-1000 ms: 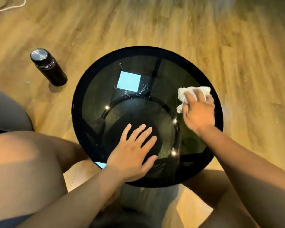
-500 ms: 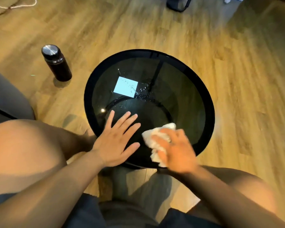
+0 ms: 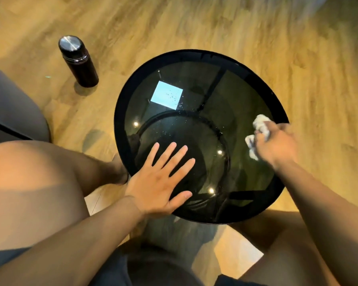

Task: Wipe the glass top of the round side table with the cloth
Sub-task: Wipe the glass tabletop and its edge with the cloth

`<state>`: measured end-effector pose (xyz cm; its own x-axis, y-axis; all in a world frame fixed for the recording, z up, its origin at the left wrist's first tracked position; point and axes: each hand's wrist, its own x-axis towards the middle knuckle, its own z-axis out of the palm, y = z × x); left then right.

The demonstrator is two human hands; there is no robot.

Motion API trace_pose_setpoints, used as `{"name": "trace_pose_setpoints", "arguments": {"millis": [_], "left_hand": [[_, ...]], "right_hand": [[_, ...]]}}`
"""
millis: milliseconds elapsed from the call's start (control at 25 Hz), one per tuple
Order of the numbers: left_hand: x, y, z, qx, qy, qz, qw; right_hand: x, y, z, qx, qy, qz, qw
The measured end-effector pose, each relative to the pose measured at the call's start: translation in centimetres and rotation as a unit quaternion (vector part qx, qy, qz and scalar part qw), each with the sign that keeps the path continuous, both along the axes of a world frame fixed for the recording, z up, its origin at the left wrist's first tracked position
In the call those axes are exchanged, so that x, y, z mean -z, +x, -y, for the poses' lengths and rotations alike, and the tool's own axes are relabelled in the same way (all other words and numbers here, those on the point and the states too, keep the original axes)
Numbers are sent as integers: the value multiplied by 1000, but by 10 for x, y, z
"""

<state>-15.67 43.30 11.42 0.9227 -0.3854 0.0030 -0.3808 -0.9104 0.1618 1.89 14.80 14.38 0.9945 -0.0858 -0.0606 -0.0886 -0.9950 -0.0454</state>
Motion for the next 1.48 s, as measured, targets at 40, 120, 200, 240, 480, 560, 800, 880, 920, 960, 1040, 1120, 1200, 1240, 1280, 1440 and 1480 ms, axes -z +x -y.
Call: {"name": "trace_pose_setpoints", "arguments": {"millis": [40, 120, 200, 240, 480, 560, 800, 880, 920, 960, 1040, 1120, 1200, 1240, 1280, 1440, 1480], "left_hand": [[-1, 0, 0, 0, 0, 1, 1000], [-1, -1, 0, -2, -4, 3, 1000], [-2, -2, -1, -9, -14, 12, 1000], [-3, -3, -2, -9, -22, 15, 1000], [-4, -5, -1, -34, -13, 17, 999], [-3, -5, 1, -54, -17, 15, 998], [0, -3, 2, -32, -38, 24, 998], [1, -1, 1, -28, -41, 25, 998], [2, -1, 0, -28, -43, 23, 998], [2, -1, 0, -28, -43, 20, 998], [1, -1, 0, -28, -36, 14, 999], [2, -1, 0, -25, -35, 11, 999], [2, -2, 0, -24, -42, 9, 999], [2, -2, -1, -26, -46, 11, 999], [1, -3, -1, -28, -49, 15, 998], [-5, -6, 0, -62, -108, 33, 992], [-7, -5, -1, -77, -120, 39, 989]], "right_hand": [[2, -23, -13, -29, 8, 13, 999], [0, -84, -60, -112, 37, 57, 991], [-2, -146, -110, -214, 48, 48, 974], [-4, -168, -125, -250, 57, 19, 966], [-15, -151, -69, -345, -20, 6, 938], [-12, -108, -23, -263, -38, 4, 964], [-22, 54, 39, -14, -67, -63, 996], [-20, 84, 27, 24, -68, -61, 996], [-18, 84, 17, 24, -88, -51, 995], [-17, 79, 10, 13, -100, -27, 995], [-11, 58, -2, -32, -64, 24, 997], [-11, 28, -25, -68, -45, 39, 996], [-8, -17, -55, -106, -26, 33, 993], [-9, -46, -77, -125, -1, 37, 991], [-9, -79, -98, -149, 31, 41, 987], [-15, -181, -134, -271, 121, -49, 954], [-18, -188, -124, -301, 112, -69, 944]]}}
